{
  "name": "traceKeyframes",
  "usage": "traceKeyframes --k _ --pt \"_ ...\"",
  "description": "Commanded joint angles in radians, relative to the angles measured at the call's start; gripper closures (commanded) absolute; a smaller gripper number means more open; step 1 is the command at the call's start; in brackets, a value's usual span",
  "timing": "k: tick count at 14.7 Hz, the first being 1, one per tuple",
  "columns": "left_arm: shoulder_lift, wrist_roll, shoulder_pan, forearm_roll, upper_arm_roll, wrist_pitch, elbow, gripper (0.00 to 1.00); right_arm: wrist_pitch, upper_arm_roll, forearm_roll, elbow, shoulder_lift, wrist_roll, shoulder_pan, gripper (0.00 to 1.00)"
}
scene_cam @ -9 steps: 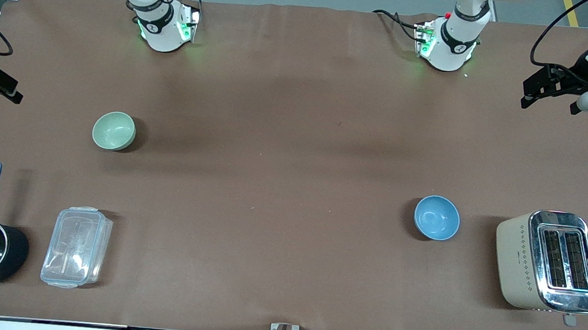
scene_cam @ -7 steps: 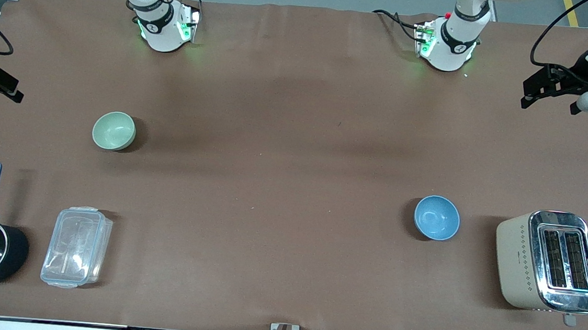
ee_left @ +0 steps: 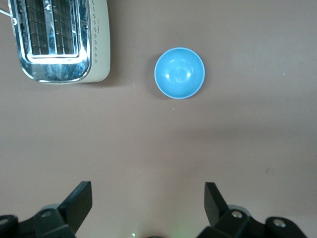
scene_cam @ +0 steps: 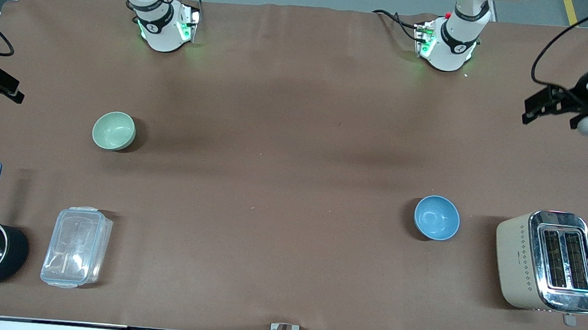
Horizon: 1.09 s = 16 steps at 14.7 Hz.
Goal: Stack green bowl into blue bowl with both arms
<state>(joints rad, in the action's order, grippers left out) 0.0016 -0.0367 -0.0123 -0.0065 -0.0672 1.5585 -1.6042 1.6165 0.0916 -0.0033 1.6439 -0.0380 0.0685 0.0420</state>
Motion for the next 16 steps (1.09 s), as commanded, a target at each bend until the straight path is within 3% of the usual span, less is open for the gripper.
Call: traceKeyframes --k 1,7,11,14,16 --pt "0.142 0.018 -0.002 0.017 0.001 0.087 0.041 0.00 -0.004 0.002 -0.012 -0.006 0.010 0.008 -0.004 0.00" --pt "0.297 0.001 -0.006 0.072 -0.002 0.429 -0.109 0.00 0.098 0.002 0.000 0.132 0.010 0.010 0.032 0.00" --pt "0.371 0.001 -0.009 0.072 -0.003 0.635 -0.207 0.00 0.284 0.002 0.000 0.302 0.010 0.019 0.073 0.01" --pt "0.414 0.001 0.000 0.072 -0.003 0.814 -0.293 0.00 0.480 0.002 0.011 0.457 0.018 0.178 0.154 0.01" --pt "0.446 0.001 0.000 0.072 -0.003 0.894 -0.322 0.05 0.572 0.002 0.087 0.533 0.039 0.259 0.186 0.01"
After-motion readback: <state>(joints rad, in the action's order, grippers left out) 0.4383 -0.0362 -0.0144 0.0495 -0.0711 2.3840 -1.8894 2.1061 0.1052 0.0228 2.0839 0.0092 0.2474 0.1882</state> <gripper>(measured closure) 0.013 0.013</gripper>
